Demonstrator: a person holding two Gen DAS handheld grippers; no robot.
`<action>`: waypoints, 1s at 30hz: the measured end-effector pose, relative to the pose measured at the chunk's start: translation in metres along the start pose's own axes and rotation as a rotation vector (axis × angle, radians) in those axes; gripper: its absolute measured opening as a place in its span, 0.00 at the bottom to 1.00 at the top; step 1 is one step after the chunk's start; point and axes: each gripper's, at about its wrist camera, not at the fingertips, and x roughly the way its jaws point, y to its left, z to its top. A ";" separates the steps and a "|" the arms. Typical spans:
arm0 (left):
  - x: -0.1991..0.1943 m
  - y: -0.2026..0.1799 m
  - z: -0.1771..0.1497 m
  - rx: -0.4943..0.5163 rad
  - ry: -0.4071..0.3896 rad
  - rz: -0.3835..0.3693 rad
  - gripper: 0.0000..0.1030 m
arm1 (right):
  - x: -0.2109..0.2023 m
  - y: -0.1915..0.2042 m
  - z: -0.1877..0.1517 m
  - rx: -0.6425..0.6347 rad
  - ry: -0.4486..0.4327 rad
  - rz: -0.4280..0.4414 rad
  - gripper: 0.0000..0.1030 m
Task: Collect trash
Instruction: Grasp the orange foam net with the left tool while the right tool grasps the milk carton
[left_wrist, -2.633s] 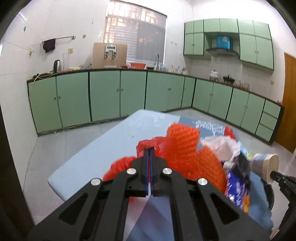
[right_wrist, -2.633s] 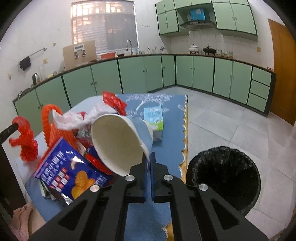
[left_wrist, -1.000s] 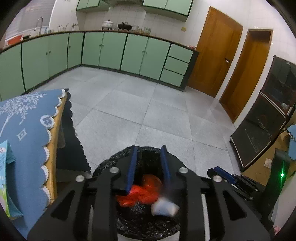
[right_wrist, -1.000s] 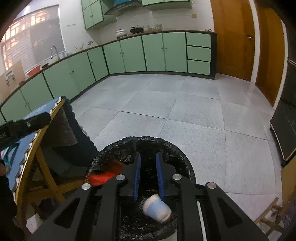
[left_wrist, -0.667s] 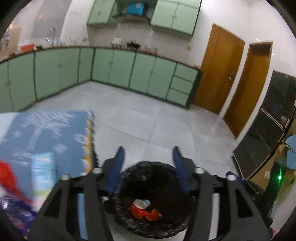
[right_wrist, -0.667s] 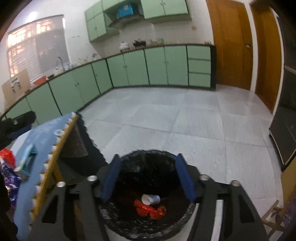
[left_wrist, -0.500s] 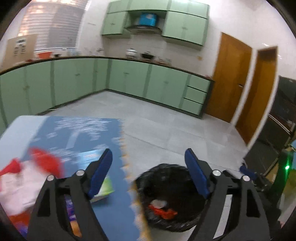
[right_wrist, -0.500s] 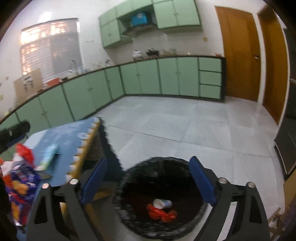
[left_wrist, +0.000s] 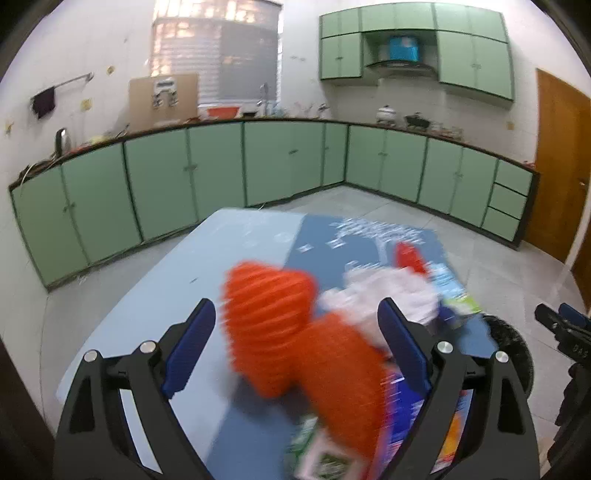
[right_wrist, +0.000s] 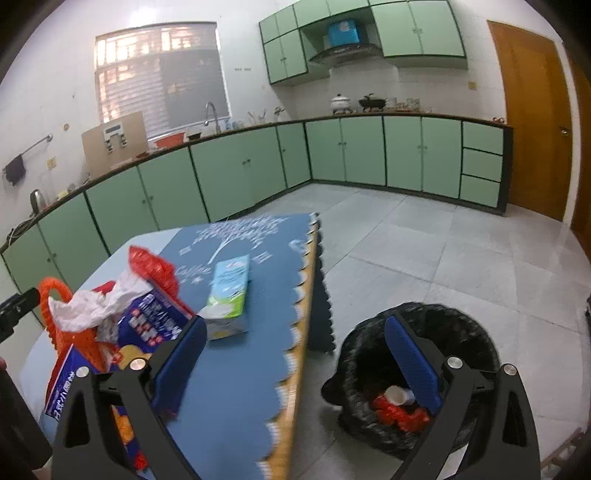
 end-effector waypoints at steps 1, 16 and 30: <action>0.001 0.012 -0.002 -0.016 0.005 0.004 0.84 | 0.001 0.004 -0.001 -0.001 0.004 0.007 0.92; 0.054 0.040 0.008 -0.089 0.056 -0.101 0.72 | 0.011 0.035 -0.001 -0.075 0.021 0.002 0.88; 0.044 0.059 0.022 -0.163 -0.089 -0.022 0.23 | 0.059 0.051 0.001 -0.105 0.088 0.031 0.78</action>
